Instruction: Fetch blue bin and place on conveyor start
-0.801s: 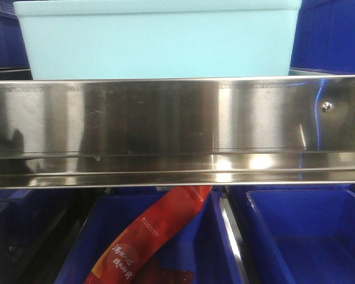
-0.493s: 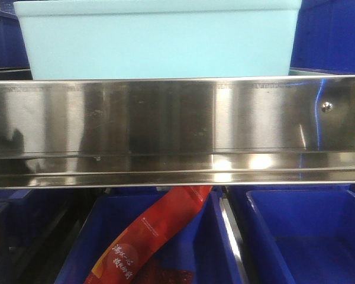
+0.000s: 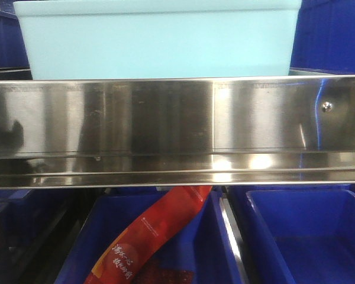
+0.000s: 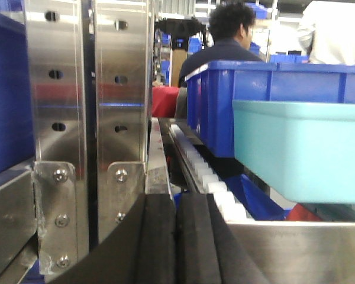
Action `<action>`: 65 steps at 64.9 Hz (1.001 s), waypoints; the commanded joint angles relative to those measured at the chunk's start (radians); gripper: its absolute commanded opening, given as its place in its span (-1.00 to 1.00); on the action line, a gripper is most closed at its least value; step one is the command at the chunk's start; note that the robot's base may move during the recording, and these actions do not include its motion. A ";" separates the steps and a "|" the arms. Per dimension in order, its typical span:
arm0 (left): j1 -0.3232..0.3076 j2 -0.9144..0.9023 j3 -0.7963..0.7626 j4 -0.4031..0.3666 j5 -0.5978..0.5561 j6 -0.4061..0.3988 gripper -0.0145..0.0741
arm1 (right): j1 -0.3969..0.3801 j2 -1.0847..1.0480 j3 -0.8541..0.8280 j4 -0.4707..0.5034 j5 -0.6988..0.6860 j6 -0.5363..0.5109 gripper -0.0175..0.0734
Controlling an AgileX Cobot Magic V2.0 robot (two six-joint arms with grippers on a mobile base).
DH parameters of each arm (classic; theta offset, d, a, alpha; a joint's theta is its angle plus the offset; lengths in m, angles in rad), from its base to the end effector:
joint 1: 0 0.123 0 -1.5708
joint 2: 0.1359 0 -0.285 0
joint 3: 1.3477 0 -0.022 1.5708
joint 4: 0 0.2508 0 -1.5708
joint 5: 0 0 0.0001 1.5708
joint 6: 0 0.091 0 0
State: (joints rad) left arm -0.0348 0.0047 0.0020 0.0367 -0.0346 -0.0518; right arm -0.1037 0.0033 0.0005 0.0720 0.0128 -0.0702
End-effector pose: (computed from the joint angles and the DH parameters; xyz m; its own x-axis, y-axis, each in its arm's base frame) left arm 0.0564 -0.0021 0.2154 0.1142 -0.0191 -0.9933 0.0378 0.9992 -0.0149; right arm 0.0563 -0.0058 0.2117 0.0704 -0.0055 -0.9975 0.1025 0.9947 0.0017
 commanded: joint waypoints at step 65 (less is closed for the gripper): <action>-0.007 0.709 -0.763 -0.146 0.469 0.000 -0.92 | 0.000 0.503 -0.716 0.010 0.324 0.001 -0.98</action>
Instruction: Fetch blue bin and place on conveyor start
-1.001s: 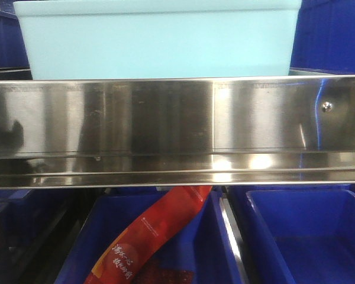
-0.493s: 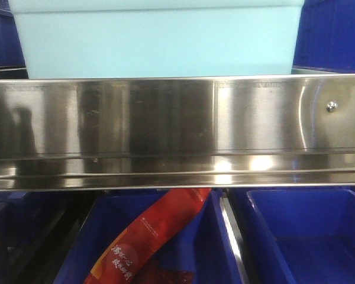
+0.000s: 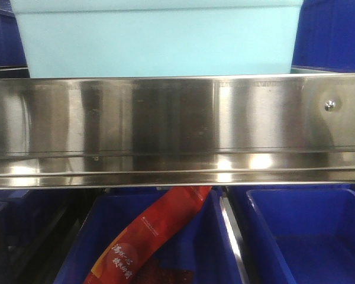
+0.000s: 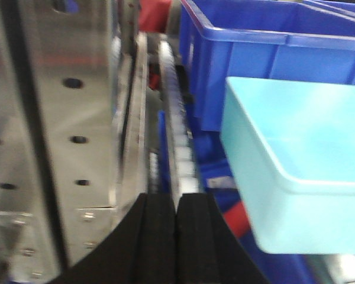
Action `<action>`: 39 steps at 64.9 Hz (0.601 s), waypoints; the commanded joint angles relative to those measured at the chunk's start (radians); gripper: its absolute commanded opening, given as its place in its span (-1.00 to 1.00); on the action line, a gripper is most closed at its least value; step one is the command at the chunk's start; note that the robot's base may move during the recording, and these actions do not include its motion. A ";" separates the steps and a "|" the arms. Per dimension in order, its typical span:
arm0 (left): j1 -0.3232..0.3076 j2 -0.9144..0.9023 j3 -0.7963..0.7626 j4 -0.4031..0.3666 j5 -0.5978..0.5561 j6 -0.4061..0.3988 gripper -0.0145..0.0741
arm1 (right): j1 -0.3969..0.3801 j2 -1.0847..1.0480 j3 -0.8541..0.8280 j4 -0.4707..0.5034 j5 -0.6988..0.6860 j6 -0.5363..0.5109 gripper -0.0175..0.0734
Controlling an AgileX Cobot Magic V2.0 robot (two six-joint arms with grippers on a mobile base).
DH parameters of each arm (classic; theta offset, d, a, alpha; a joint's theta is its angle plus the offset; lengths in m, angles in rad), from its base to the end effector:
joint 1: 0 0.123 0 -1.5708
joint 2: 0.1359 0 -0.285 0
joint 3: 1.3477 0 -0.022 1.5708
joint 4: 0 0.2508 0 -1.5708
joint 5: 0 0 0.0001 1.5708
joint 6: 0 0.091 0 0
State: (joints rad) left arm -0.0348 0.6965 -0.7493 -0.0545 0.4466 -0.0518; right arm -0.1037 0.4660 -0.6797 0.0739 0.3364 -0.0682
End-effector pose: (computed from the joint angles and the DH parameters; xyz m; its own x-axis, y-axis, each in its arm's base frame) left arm 0.1400 -0.0070 0.3630 -0.3053 -0.0902 -0.9480 0.0266 0.9943 -0.1032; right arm 0.0888 -0.0070 0.3765 -0.0343 0.0051 -0.9994 0.0793 0.9968 0.0024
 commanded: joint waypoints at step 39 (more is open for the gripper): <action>-0.350 0.283 -0.253 -0.241 -0.001 0.145 -0.92 | 0.296 0.322 -0.226 0.152 0.129 -0.039 -0.95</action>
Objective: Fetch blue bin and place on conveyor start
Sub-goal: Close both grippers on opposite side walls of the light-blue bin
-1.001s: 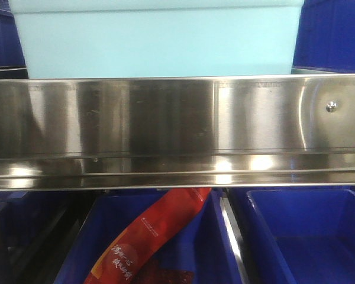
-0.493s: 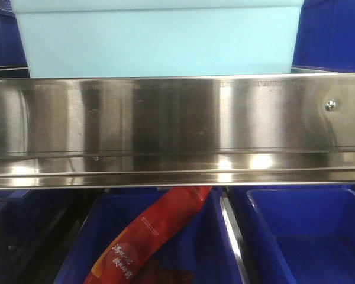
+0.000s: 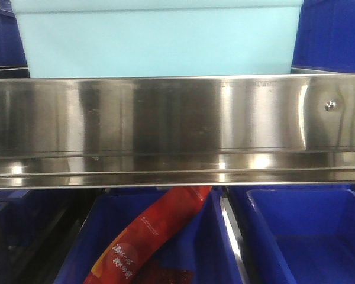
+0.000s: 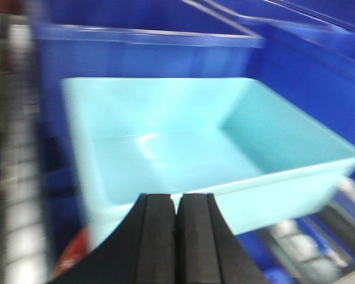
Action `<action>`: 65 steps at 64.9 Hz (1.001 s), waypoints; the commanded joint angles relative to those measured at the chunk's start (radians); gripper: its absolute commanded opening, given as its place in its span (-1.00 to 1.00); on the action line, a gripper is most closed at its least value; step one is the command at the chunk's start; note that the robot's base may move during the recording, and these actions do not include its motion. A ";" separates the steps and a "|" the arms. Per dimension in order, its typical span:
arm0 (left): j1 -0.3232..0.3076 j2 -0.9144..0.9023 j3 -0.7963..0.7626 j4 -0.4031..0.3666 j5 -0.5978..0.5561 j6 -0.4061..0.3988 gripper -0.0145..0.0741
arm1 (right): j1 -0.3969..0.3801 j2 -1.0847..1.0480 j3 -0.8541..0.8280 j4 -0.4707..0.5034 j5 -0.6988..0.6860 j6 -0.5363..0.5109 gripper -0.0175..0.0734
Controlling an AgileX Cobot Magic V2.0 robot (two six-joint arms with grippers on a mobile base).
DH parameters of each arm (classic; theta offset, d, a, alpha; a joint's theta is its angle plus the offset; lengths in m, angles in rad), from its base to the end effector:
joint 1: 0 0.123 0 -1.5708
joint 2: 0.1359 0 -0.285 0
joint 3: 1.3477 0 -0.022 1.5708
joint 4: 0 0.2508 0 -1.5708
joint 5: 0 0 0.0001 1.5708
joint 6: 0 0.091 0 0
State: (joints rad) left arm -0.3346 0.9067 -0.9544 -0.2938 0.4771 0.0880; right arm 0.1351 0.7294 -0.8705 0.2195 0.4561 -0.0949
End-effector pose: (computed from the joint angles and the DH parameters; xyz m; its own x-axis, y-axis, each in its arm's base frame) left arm 0.1730 -0.0730 0.3958 -0.3738 -0.0523 -0.9260 0.3855 0.8994 -0.2064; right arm 0.1404 0.0279 0.3984 -0.2367 0.0709 -0.9690 -0.2036 0.9716 0.1208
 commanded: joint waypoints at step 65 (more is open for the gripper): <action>-0.009 0.707 -0.689 0.525 0.375 -0.647 -0.90 | 0.168 0.962 -0.895 -0.381 0.545 0.516 -0.93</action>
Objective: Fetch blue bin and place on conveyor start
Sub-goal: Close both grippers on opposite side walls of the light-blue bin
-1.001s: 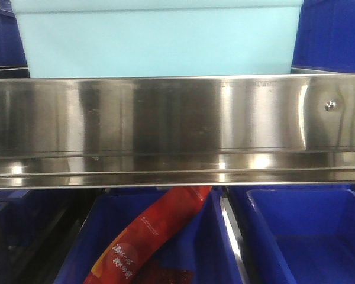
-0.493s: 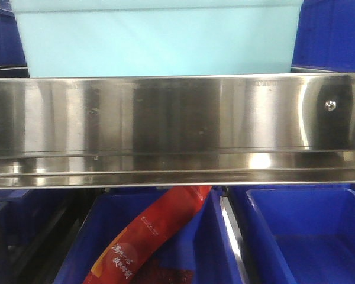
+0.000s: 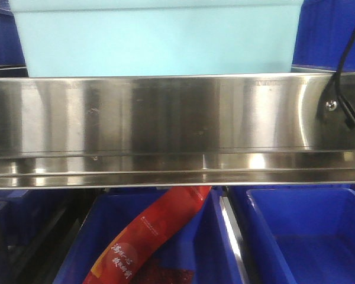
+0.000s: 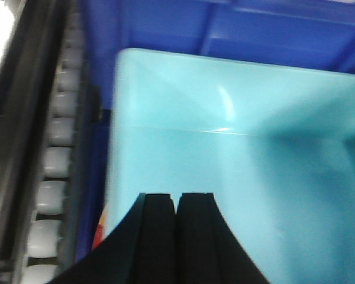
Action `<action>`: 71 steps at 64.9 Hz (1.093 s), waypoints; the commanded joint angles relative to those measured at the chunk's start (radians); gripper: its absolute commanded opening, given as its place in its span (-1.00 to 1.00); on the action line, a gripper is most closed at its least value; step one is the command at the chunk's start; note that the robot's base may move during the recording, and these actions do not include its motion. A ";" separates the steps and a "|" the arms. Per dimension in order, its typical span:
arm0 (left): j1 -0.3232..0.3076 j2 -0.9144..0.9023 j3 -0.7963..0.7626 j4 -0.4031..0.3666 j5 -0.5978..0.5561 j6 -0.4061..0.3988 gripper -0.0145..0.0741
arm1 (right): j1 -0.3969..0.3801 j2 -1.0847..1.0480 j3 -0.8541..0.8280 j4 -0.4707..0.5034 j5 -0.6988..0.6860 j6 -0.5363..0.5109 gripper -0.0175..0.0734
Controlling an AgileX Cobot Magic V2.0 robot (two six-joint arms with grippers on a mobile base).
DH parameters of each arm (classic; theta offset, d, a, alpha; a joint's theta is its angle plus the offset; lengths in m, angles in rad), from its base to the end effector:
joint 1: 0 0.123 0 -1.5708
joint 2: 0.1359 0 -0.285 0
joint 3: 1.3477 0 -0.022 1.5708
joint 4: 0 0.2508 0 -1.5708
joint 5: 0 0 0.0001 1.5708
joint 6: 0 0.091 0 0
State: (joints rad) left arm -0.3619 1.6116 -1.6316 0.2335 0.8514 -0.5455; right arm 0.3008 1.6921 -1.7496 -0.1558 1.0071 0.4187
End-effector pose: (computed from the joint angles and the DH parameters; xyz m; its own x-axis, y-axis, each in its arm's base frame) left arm 0.3458 -0.1140 0.3924 -0.6637 -0.1491 -0.7330 -0.0270 0.9841 -0.1758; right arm 0.3631 0.1001 0.3883 -0.7513 0.1081 -0.6510 0.0374 0.9919 0.1216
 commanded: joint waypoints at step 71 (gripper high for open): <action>0.030 0.149 -0.040 0.048 0.046 0.024 -0.03 | -0.004 0.122 -0.016 -0.032 -0.031 0.000 -0.05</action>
State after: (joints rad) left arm -0.3326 1.7535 -1.6650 0.2751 0.8999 -0.5325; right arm 0.3031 1.8193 -1.7581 -0.1692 0.9818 0.4195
